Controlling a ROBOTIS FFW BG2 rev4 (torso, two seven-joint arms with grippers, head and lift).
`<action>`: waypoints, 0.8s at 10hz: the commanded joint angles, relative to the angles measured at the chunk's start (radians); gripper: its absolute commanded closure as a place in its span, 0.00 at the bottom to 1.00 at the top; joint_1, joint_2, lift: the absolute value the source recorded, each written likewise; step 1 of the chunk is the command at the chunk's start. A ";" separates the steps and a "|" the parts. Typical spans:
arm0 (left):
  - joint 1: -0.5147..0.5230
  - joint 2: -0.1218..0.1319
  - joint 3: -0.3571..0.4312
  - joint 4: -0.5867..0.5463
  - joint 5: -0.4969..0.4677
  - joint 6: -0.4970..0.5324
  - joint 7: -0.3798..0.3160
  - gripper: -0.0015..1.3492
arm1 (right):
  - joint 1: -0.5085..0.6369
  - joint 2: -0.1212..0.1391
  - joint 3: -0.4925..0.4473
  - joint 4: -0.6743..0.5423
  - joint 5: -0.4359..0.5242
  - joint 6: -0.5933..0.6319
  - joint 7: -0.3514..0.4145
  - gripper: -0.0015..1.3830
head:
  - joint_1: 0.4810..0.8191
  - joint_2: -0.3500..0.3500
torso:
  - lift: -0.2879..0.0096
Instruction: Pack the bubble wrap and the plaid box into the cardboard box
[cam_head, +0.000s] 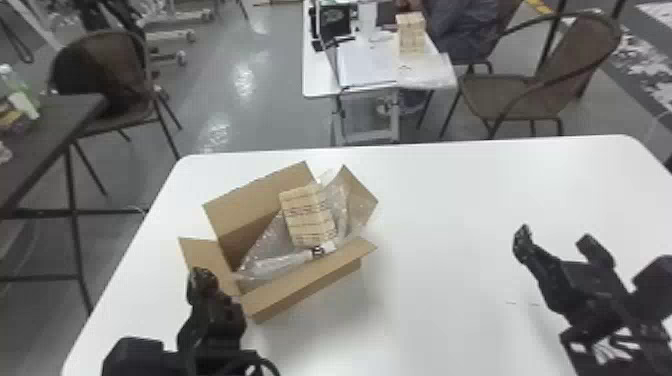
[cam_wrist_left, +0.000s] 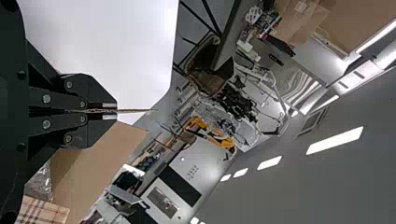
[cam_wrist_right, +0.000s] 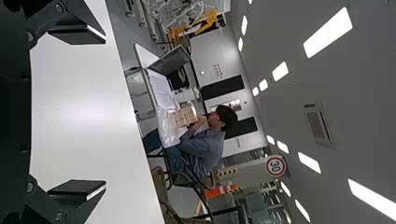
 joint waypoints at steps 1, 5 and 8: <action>-0.001 0.002 -0.004 0.001 0.009 -0.007 0.000 0.89 | 0.066 0.002 -0.010 0.006 0.022 -0.089 -0.034 0.14 | 0.63 0.68 | 0.63; -0.033 -0.026 0.019 0.049 0.048 -0.085 0.000 0.89 | 0.108 0.003 -0.021 0.003 0.040 -0.091 -0.053 0.14 | 0.63 0.66 | 0.63; -0.068 -0.061 0.028 0.092 0.054 -0.185 0.020 0.89 | 0.112 0.014 -0.019 0.014 0.060 -0.092 -0.053 0.14 | 0.63 0.70 | 0.63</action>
